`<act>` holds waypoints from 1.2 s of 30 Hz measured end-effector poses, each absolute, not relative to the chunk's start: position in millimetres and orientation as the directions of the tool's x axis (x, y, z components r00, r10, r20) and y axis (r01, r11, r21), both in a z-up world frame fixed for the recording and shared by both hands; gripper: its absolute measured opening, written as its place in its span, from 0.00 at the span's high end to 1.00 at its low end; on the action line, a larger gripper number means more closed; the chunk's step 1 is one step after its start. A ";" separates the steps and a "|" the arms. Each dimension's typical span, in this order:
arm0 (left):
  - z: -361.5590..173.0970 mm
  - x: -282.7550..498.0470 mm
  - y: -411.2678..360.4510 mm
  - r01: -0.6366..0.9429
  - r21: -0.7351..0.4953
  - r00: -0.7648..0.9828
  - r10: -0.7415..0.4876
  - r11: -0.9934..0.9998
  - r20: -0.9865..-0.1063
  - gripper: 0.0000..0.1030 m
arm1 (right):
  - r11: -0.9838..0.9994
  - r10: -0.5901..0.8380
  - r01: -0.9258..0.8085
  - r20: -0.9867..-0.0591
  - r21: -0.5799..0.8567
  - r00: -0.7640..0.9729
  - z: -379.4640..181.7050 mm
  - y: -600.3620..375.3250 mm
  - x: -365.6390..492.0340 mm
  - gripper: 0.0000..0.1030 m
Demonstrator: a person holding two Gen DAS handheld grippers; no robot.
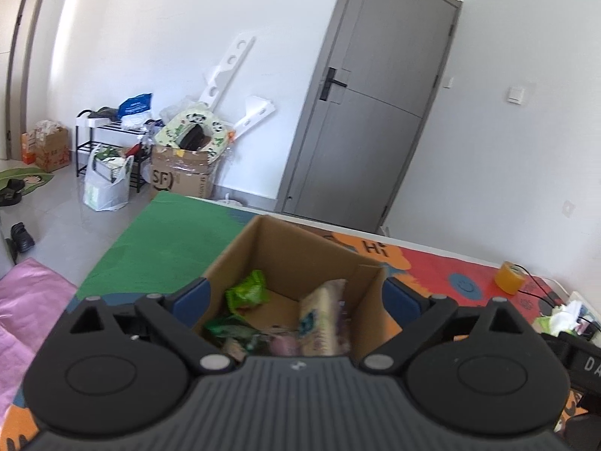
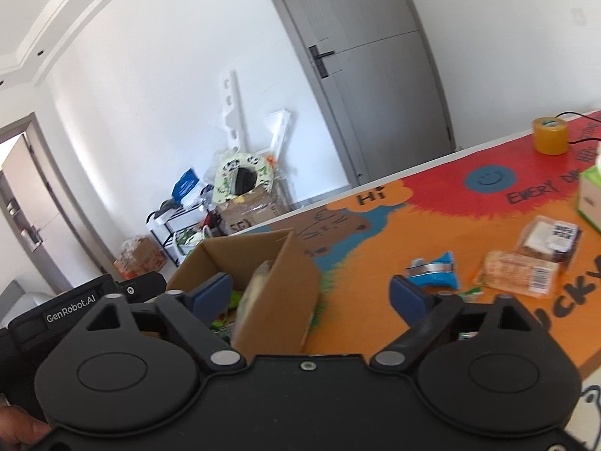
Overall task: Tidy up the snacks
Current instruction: 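Withdraw both grippers from the box toward the remaining snacks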
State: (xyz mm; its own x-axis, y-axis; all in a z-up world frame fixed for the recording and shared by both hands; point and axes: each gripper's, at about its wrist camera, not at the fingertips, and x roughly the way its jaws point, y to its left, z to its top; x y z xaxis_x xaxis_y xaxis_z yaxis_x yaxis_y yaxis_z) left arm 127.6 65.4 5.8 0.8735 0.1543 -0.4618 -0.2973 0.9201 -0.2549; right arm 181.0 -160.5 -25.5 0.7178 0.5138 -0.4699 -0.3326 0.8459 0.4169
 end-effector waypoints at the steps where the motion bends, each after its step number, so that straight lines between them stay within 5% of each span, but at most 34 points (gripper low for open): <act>1: 7.0 127.9 61.6 -0.290 -0.252 0.875 0.149 0.923 -0.461 0.06 | 0.847 0.509 -0.328 -0.465 0.417 0.724 -25.5 -165.0 179.7 0.01; 36: 2.2 157.3 -62.7 -0.014 -0.242 0.887 -0.100 0.970 -0.450 0.00 | 0.911 0.315 -0.120 -0.476 0.395 0.821 -39.3 -301.6 164.0 0.00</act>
State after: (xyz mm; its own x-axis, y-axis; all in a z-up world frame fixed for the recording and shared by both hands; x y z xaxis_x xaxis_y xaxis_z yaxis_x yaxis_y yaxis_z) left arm 157.3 -62.7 2.2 0.8874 -0.0999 -0.4501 -0.0135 0.9702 -0.2419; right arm 164.0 -301.6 -39.3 0.8211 0.3148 -0.4761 -0.1199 0.9107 0.3953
